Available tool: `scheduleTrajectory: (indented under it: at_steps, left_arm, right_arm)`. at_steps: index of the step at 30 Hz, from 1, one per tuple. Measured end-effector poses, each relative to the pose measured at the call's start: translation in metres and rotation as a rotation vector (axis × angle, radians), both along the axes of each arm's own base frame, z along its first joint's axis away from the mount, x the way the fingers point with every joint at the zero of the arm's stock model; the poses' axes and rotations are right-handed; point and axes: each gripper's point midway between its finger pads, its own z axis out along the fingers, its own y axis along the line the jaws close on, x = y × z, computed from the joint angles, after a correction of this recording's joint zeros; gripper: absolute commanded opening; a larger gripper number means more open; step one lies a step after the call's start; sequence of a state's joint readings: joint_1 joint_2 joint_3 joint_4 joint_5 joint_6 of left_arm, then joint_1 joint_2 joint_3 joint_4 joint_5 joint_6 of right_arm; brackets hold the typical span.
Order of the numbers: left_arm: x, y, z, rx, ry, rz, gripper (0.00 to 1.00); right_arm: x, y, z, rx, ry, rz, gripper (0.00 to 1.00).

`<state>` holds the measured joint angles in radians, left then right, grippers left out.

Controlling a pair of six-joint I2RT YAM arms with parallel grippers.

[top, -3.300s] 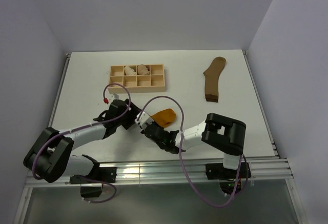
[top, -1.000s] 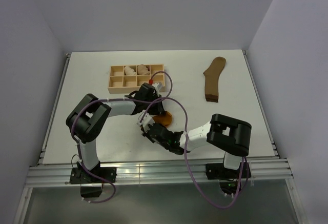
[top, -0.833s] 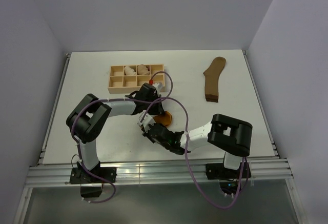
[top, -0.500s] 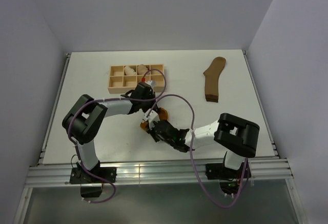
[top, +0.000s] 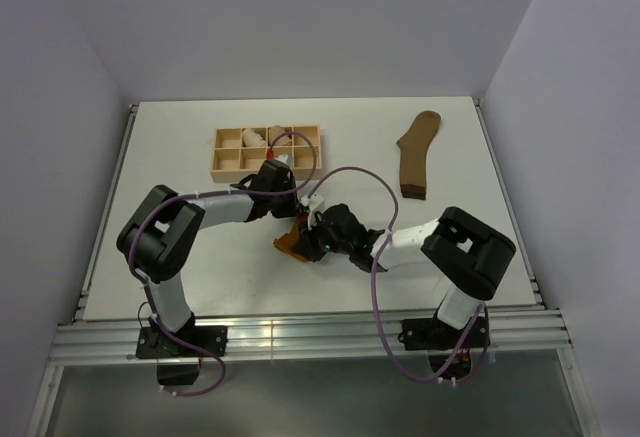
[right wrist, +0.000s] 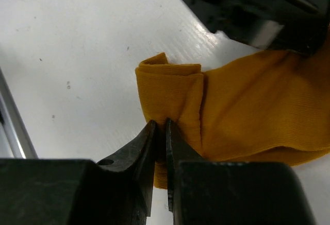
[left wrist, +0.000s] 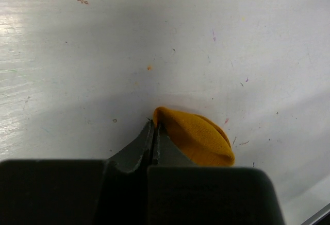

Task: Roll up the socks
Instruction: Roll the sock at the center of the board.

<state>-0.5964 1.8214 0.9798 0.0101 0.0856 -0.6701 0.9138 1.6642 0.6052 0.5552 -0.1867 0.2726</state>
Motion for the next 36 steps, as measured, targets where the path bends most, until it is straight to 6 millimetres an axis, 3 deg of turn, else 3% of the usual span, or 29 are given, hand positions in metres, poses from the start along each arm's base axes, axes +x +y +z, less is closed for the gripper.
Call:
scheduleTrajectory:
  at_steps: [31, 36]
  left_arm:
    - [-0.001, 0.02, 0.005, 0.023, -0.042, 0.06, 0.05]
    - [-0.004, 0.026, 0.006, 0.025, -0.049, 0.075, 0.19]
  right_arm:
    - [0.028, -0.017, -0.007, 0.286, 0.613, 0.051, 0.0]
    - [0.03, -0.017, -0.008, 0.304, 0.676, 0.059, 0.0]
